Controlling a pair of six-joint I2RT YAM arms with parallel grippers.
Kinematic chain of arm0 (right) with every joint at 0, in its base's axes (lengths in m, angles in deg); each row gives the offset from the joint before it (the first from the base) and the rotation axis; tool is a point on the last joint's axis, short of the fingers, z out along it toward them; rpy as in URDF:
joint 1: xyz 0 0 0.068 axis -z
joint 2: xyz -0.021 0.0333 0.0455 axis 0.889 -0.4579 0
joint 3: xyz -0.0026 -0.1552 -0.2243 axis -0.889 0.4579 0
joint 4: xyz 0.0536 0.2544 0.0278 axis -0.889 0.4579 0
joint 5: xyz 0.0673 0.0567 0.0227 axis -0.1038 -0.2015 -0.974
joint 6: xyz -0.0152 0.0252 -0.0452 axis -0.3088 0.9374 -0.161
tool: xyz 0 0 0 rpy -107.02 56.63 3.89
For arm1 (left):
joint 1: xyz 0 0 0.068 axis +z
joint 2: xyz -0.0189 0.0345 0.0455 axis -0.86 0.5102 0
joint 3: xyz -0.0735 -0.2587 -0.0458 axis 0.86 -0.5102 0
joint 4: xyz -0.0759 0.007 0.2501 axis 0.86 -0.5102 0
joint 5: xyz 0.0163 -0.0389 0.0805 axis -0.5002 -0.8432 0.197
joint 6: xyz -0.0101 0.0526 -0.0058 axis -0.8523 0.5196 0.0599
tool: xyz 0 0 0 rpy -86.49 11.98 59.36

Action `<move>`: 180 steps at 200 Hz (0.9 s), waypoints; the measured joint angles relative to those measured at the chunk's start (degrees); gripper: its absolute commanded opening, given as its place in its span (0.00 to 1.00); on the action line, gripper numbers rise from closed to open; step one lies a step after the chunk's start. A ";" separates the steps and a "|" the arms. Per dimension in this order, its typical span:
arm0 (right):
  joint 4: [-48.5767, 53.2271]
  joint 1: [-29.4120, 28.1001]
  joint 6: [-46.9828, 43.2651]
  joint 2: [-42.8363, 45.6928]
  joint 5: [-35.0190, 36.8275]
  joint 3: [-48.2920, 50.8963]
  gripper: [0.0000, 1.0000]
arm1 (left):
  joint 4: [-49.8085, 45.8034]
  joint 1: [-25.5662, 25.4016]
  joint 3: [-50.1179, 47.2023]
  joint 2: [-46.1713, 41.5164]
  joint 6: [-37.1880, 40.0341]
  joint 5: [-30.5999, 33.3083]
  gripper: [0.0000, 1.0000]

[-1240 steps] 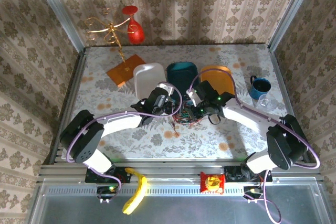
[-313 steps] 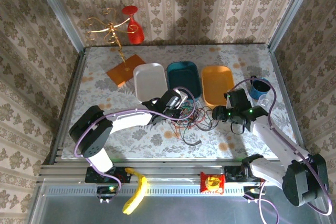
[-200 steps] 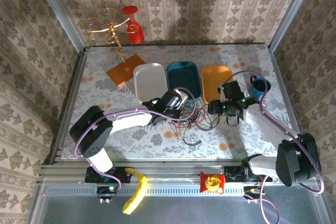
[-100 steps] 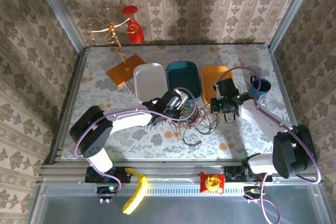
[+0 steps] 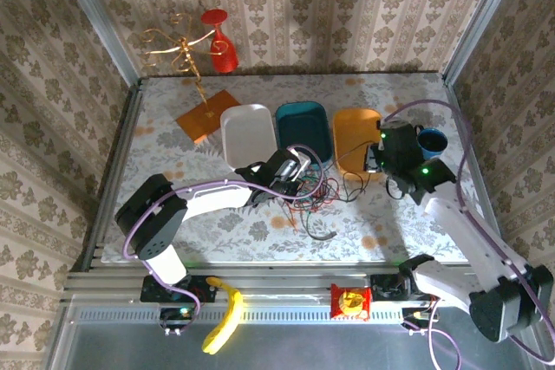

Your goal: Untangle the cables

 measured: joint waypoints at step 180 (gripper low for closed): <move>-9.46 2.75 -13.29 2.03 18.88 -29.70 0.00 | -1.81 -0.17 0.74 1.81 0.50 1.11 0.00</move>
